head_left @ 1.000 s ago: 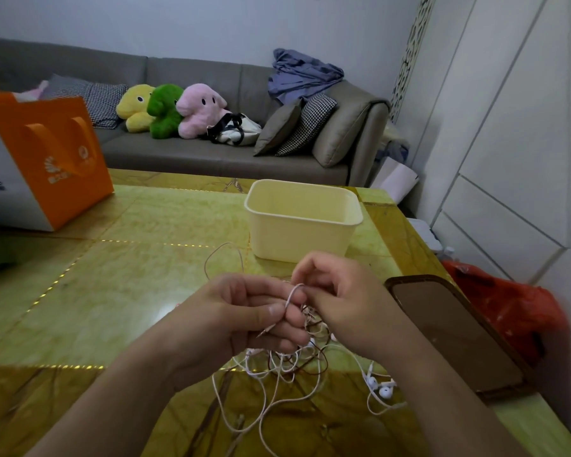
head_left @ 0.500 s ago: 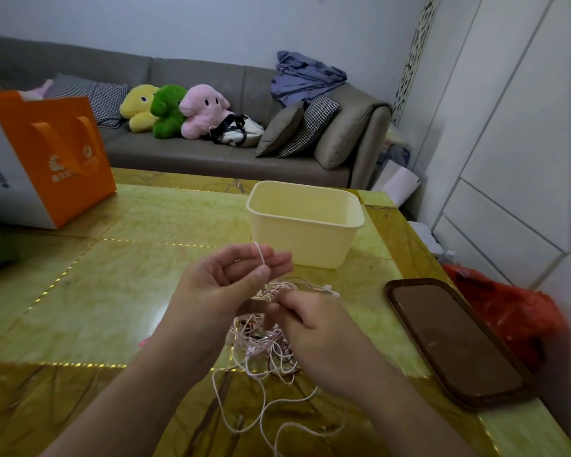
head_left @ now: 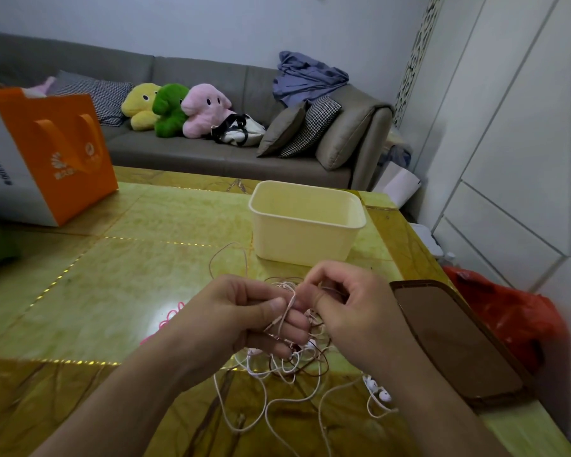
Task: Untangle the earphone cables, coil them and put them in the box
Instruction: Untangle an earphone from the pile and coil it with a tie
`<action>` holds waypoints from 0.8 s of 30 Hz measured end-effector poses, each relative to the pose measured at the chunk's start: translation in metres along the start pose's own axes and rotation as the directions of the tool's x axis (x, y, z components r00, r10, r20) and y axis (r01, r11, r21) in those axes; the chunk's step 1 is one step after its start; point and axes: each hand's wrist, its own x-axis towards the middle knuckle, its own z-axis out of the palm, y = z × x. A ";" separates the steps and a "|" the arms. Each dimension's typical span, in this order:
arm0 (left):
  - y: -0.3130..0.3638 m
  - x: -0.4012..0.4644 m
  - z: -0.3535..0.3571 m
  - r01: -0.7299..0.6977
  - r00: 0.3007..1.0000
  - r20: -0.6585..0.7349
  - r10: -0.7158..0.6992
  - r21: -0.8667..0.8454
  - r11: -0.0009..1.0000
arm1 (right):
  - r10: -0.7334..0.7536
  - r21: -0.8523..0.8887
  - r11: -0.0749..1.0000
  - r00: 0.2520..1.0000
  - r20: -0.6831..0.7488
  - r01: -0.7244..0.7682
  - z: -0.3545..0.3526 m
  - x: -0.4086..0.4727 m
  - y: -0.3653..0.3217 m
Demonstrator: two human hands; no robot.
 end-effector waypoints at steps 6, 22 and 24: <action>0.001 0.000 0.011 -0.103 0.993 -0.077 0.084 -0.283 0.953 | 0.066 0.115 0.991 0.996 0.064 -0.073 0.012 0.001 0.009; -0.014 0.009 0.005 -0.103 0.963 -0.192 0.187 0.382 0.918 | -0.013 -0.195 0.980 0.998 0.059 0.024 0.016 -0.005 0.000; -0.010 0.006 0.005 -0.071 0.985 -0.122 0.123 0.361 0.930 | -0.019 -0.178 0.984 1.000 0.015 0.021 0.009 -0.004 -0.003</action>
